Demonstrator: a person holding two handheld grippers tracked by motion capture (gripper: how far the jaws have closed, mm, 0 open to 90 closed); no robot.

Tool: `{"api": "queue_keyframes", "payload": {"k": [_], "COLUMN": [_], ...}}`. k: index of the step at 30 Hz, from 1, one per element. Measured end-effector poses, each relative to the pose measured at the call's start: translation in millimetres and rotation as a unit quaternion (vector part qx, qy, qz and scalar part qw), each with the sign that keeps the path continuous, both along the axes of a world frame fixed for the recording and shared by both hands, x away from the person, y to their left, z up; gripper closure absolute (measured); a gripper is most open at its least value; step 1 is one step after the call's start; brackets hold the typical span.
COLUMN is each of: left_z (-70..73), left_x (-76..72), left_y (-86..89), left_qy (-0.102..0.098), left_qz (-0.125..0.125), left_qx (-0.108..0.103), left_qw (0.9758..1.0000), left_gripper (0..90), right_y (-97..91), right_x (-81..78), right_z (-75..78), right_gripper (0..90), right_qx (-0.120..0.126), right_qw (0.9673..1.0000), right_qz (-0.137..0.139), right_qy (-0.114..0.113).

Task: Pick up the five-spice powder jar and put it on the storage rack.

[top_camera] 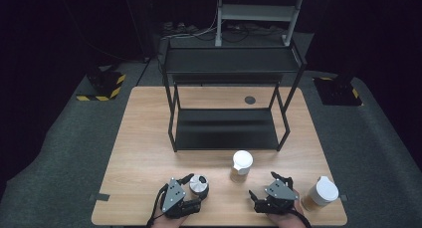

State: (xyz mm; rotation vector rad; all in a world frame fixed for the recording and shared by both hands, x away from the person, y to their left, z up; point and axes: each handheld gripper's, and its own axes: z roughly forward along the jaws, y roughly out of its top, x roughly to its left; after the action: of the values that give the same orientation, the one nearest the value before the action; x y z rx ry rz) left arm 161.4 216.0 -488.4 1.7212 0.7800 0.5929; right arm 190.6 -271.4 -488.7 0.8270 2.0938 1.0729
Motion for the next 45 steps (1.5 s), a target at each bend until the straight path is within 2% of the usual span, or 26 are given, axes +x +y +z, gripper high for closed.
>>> {"api": "queue_keyframes", "payload": {"k": [13,16,29,45], "left_z": [0.8,0.7,2.0,6.3], "left_x": [-1.2,-0.6,-3.1,-6.3], "left_y": [-0.3,1.0,6.8,17.9], "left_qy": [-0.004,0.000,0.003,-0.006], "left_qz": [-0.001,-0.002,0.024,0.061], "left_qx": [0.002,-0.005,-0.016,-0.025], "left_qw": [1.0000,1.0000,0.9996,0.9978], "left_gripper": [34.0,34.3,34.3,34.4], "right_y": [-0.4,-0.5,-0.6,-1.4], "right_x": [0.4,0.4,0.7,1.3], "right_z": [0.2,0.2,0.3,0.4], "right_gripper": [0.8,0.8,0.8,0.8], "right_qx": [-0.001,0.000,0.000,0.002], "right_qw": [1.0000,1.0000,1.0000,1.0000], "right_qz": [0.003,0.003,0.003,0.003], "right_qy": [0.001,0.001,0.001,0.003]}}
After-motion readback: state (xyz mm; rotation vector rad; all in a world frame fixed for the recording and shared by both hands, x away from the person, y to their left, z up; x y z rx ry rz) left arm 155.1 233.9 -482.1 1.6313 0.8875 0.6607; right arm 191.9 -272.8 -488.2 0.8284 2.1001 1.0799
